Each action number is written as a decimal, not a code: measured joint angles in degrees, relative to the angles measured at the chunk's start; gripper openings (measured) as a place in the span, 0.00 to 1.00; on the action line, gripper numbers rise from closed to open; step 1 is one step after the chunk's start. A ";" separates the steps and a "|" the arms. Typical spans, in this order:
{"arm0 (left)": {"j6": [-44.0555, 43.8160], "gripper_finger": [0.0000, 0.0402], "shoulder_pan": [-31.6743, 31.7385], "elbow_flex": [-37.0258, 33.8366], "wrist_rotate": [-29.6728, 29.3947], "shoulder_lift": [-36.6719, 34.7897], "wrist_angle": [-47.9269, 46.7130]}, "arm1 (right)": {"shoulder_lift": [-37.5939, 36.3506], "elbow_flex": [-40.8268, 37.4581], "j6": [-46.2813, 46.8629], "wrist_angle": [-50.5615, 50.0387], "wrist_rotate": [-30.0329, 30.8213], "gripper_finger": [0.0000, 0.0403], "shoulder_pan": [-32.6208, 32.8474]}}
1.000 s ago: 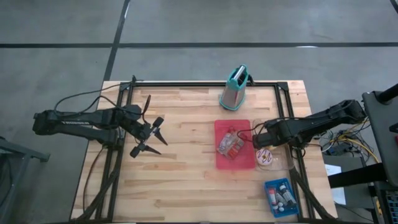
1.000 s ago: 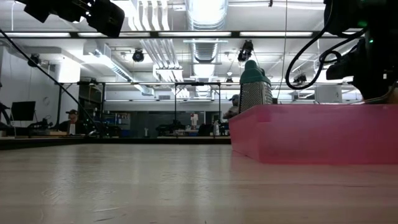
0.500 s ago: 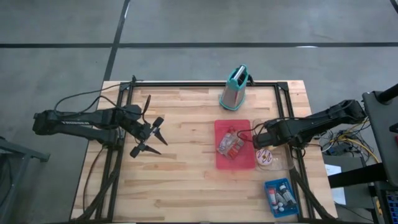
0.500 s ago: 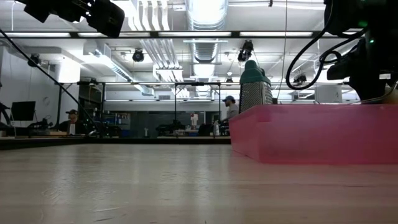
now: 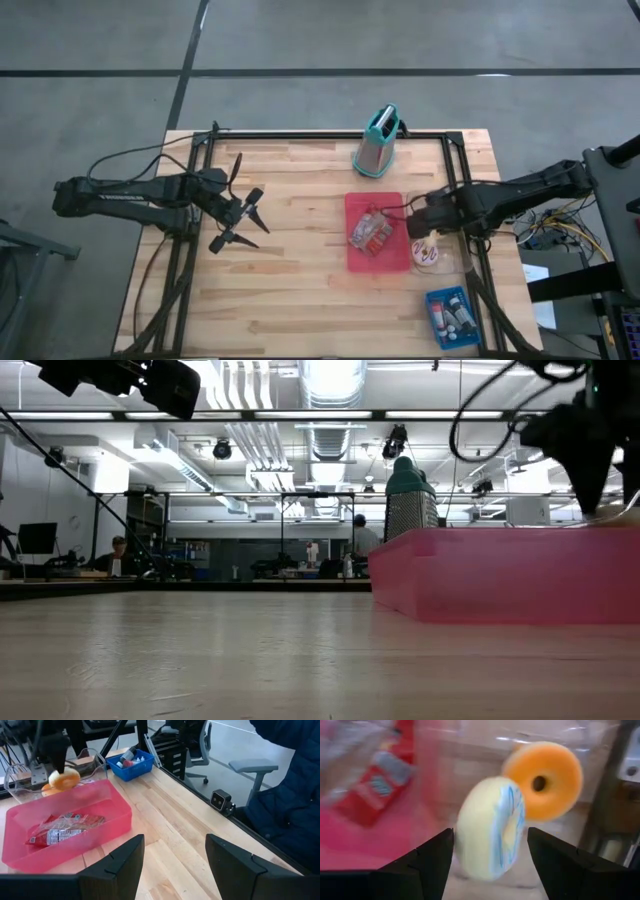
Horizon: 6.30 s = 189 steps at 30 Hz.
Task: Pick & Place Food Item
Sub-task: Put the white donut into the transparent bin, then return to Home Position
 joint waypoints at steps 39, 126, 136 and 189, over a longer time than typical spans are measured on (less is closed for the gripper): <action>-8.14 0.54 -0.17 -0.04 0.04 0.32 25.88 | 12.07 5.71 -86.89 77.73 20.51 0.61 2.43; -4.54 0.01 -0.66 -35.93 -29.77 -17.29 50.27 | -14.00 -45.38 -87.94 114.64 44.89 0.02 18.55; -2.58 0.01 -0.59 -35.95 -30.92 -17.27 50.34 | -24.97 -45.95 -107.25 115.67 45.31 0.02 19.71; 2.94 0.01 -0.44 -32.63 -39.07 -42.56 20.78 | -61.27 -45.90 -99.74 74.94 38.99 0.02 16.44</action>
